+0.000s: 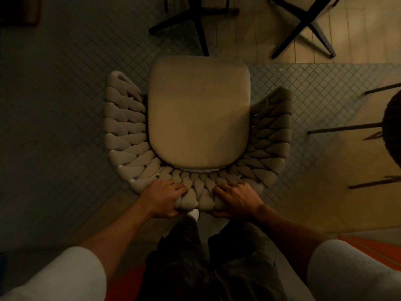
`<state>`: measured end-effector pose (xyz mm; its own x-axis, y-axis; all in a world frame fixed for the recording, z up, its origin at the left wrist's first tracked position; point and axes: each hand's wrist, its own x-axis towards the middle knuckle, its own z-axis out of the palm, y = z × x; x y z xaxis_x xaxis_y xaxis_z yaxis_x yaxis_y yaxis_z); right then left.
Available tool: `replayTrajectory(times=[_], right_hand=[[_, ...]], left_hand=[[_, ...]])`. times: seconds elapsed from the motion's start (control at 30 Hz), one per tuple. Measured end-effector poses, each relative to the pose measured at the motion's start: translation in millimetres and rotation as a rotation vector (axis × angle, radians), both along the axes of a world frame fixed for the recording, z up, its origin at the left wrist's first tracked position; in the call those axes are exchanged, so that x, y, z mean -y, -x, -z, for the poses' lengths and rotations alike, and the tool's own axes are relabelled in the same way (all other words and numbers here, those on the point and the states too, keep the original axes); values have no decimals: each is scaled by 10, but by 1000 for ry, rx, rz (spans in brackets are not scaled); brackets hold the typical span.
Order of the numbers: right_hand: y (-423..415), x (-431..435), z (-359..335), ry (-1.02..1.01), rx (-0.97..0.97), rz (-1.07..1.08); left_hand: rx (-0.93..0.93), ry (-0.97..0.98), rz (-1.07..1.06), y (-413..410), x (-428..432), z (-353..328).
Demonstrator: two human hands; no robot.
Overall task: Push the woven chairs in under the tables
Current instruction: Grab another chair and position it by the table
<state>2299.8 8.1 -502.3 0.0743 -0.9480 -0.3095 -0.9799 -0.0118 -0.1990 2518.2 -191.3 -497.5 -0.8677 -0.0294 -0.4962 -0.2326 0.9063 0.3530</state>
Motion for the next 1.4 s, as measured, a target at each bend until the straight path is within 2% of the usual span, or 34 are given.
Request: replayTrajectory(times=[0.23,1.13,1.4], right_hand=[[250,322,51,2,13,39],[928,1148,14,18,17,30],[1249,1600,15,67,6,21]], left_hand=[[110,75,-47,273,333,-21],[52,80,-47,930,1135,63],[-19,111,-67,1242,1574,88]])
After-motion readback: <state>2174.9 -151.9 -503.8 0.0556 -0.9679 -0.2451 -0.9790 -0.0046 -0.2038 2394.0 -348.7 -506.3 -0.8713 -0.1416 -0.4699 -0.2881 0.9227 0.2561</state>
